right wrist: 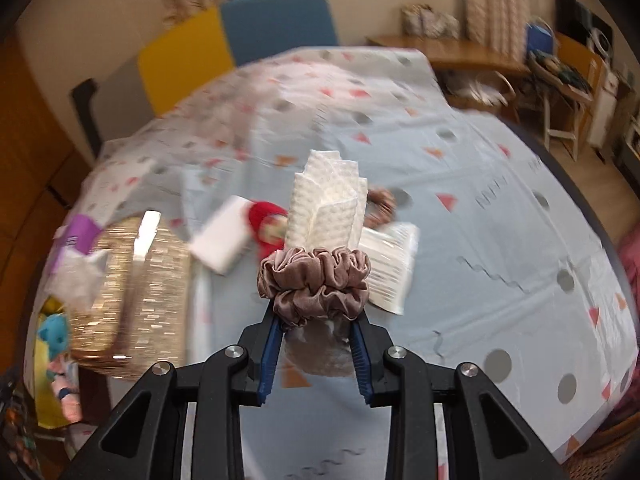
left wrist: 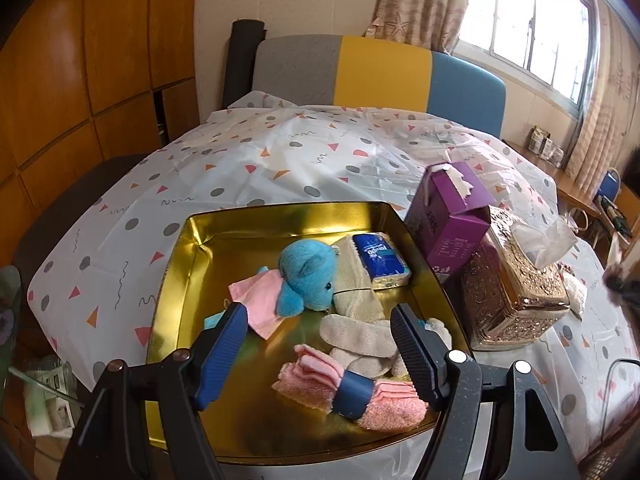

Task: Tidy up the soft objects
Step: 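Carry the scrunchie-wrapped white cloth into the gold tray and open the right gripper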

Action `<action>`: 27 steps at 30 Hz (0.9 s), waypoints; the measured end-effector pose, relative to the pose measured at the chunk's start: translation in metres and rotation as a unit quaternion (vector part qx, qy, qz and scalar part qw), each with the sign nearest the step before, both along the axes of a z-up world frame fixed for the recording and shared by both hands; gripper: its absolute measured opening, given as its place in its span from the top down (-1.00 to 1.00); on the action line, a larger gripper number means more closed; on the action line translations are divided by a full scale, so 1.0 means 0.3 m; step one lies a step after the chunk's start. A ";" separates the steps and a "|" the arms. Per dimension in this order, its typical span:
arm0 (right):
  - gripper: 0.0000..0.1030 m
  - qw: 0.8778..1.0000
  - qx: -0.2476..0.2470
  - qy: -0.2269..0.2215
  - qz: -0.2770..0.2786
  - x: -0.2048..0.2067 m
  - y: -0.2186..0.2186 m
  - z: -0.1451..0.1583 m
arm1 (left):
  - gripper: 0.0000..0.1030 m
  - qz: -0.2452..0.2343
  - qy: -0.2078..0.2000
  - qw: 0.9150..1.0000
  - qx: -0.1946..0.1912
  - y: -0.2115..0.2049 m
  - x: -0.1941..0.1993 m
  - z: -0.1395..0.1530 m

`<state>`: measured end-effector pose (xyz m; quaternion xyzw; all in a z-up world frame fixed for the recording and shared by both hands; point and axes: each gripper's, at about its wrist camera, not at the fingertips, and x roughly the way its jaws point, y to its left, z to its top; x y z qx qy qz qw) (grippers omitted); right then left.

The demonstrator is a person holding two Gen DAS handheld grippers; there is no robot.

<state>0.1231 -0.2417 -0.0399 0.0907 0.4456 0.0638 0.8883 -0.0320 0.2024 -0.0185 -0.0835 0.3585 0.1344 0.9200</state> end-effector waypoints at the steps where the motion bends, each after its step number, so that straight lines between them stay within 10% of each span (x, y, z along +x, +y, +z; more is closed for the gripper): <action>1: 0.39 1.000 0.000 -0.017 0.016 -0.013 0.043 0.045 | -0.45 0.005 -0.002 1.000 0.000 0.009 -0.004 0.002; 11: 0.39 0.962 0.011 -0.105 0.251 -0.150 0.659 0.306 | -0.45 0.049 -0.014 0.999 -0.014 0.122 -0.055 0.011; 18: 0.36 0.931 -0.025 -0.036 0.362 -0.116 1.105 0.115 | -0.45 0.065 -0.010 0.997 -0.028 0.179 -0.058 -0.021; 27: 0.20 0.926 -0.102 0.033 0.362 -0.044 1.284 -0.164 | -0.45 0.074 -0.001 0.997 -0.024 0.212 -0.054 -0.058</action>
